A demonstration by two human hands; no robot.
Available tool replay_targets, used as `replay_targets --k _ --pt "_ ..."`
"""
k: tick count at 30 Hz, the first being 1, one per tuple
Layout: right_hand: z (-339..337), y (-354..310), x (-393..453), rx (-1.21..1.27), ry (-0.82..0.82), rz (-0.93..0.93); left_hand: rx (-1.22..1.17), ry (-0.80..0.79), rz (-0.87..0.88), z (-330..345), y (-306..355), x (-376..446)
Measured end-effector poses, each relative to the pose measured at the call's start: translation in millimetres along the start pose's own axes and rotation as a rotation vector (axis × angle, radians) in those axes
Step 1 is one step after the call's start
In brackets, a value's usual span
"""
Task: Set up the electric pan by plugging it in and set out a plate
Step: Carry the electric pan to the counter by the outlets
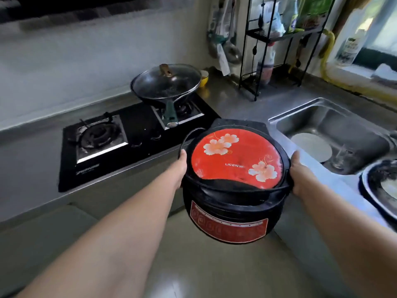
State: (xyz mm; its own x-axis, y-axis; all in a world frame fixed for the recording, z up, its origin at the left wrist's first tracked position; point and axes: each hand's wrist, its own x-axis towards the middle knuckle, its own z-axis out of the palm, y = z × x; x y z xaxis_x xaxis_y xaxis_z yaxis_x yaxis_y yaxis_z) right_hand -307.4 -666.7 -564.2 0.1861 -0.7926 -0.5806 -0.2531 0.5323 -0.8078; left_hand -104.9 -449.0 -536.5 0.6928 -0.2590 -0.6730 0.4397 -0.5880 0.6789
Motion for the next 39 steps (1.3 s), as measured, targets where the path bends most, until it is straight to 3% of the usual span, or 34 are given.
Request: replay_targets --k 8,12,17,22,39 --pt "100.5 88.5 -123.8 -0.198 -0.183 -0.012 -0.084 0.173 -0.101 -165.3 -122.8 -37.8" --pt "156.1 125.9 -189.1 -0.251 -0.170 -0.029 -0.150 0.226 -0.107 -246.9 -177.2 -58.8" --pt "244.3 160.7 -272.8 -0.299 -0.319 0.016 -0.272 0.344 -0.126 -362.0 -236.2 -86.9" --pt "328.4 175.4 -335.2 -0.378 -0.529 -0.074 -0.327 0.421 -0.131 -459.1 -265.8 -101.4" --pt "680.9 191.8 -451.2 -0.515 -0.703 -0.043 -0.446 0.617 -0.215 -751.3 -282.2 -20.5"
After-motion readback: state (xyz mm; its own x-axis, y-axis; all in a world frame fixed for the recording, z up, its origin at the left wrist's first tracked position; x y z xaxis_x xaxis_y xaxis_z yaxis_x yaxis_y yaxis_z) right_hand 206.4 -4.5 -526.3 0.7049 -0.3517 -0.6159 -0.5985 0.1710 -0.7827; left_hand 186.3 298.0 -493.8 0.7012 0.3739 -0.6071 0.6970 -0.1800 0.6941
